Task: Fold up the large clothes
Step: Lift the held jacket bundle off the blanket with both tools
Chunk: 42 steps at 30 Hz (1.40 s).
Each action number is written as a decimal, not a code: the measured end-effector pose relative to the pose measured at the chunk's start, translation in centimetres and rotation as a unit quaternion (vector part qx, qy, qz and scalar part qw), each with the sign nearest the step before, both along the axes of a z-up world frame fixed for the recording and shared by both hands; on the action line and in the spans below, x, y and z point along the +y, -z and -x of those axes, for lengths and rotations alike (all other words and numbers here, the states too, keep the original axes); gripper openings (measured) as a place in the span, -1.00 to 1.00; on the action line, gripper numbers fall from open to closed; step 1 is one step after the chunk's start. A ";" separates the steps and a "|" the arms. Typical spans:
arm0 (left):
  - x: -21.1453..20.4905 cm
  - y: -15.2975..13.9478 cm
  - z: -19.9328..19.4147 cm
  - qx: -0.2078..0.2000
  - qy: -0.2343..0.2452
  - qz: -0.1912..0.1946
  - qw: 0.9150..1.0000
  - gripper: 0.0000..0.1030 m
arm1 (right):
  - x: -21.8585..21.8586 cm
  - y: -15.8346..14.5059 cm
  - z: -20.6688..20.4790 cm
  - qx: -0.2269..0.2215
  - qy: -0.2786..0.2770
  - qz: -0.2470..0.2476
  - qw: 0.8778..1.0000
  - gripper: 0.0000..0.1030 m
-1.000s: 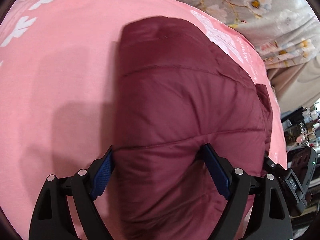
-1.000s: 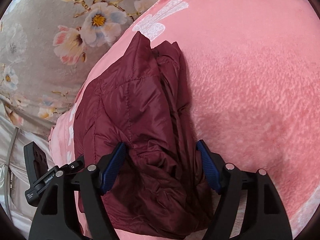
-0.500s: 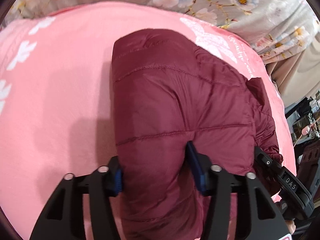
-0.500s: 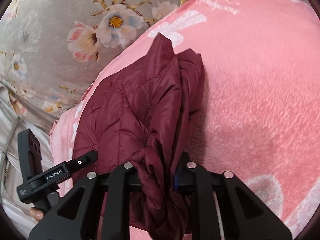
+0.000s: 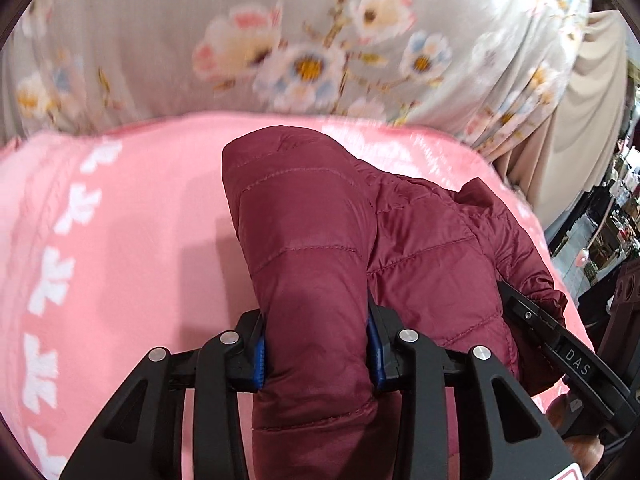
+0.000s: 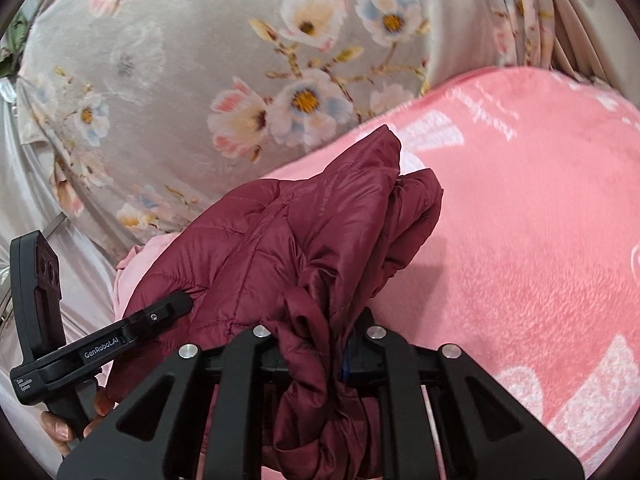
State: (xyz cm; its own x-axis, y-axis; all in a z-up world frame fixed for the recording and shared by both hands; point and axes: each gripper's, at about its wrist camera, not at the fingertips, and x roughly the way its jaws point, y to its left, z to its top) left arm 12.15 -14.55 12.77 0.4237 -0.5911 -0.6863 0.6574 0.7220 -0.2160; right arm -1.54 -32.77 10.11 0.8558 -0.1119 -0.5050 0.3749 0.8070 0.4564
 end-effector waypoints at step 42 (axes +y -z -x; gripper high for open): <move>9.5 3.1 -22.4 -0.219 -0.059 0.070 0.971 -0.34 | 7.6 3.3 -28.8 -0.081 -0.141 0.137 0.977 -0.75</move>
State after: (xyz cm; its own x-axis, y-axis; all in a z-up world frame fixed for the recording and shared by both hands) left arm 34.57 -5.04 9.65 0.7276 -0.5948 -0.3417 0.6221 0.7821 -0.0365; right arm 27.25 -25.14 6.83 0.9388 0.0272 -0.3435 0.0609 0.9681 0.2431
